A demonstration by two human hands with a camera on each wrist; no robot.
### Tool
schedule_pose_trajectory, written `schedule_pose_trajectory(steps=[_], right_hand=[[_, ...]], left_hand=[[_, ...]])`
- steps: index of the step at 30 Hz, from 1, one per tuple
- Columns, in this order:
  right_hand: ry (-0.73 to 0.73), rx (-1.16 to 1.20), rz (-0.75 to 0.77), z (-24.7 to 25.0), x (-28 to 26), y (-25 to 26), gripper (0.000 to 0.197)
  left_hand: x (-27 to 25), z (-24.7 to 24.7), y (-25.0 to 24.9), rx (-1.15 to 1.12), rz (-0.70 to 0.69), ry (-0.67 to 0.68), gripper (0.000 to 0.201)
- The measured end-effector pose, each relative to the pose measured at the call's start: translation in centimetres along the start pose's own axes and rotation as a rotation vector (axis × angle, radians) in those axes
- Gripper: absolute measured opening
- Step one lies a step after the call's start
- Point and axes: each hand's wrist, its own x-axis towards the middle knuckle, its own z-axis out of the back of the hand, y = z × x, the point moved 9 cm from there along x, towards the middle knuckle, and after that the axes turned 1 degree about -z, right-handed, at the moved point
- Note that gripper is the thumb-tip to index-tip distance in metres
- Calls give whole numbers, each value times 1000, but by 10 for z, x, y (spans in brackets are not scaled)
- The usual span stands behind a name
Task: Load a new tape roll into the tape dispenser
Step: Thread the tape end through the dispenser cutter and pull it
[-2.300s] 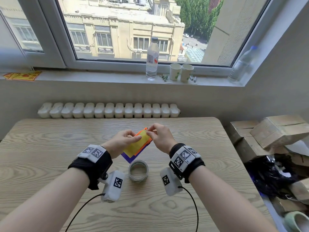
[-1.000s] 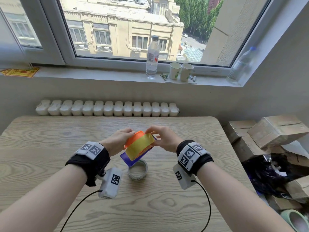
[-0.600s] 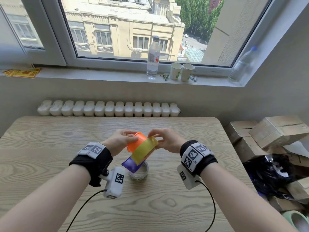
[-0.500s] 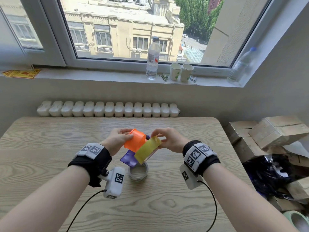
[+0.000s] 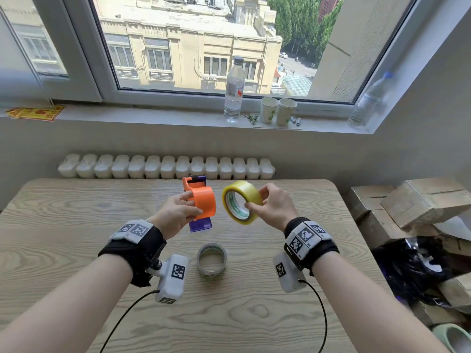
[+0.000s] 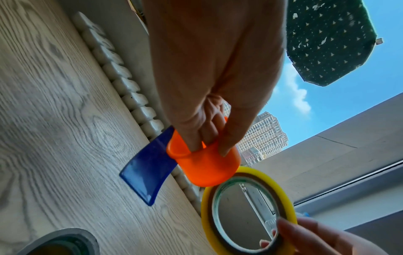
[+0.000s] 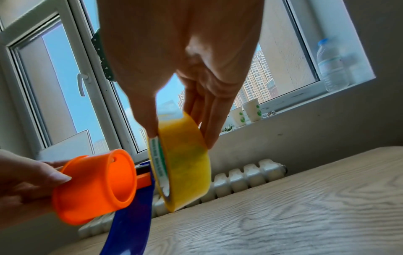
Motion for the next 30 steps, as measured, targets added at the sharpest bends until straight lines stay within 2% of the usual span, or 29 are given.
schedule_pose_trajectory(steps=[3,10,18,25,30], right_hand=[[-77,-6,4,0,-3,12,42],[-146,24,52,-9,-10,36,40],[-182,130,94,-9,-14,43,47],[-33,396,-4,-27,-7,33,58],[93,579,-2,-31,-9,37,50]], left_hand=[[-1,-5,1,30,-20,14,60],[-3,-16,-4,203,-79,-4,52],[2,-15,-8,197,-129,-4,48],[2,-13,-12,239,-147,-16,47],[3,-11,-13,209,-149,2,49]])
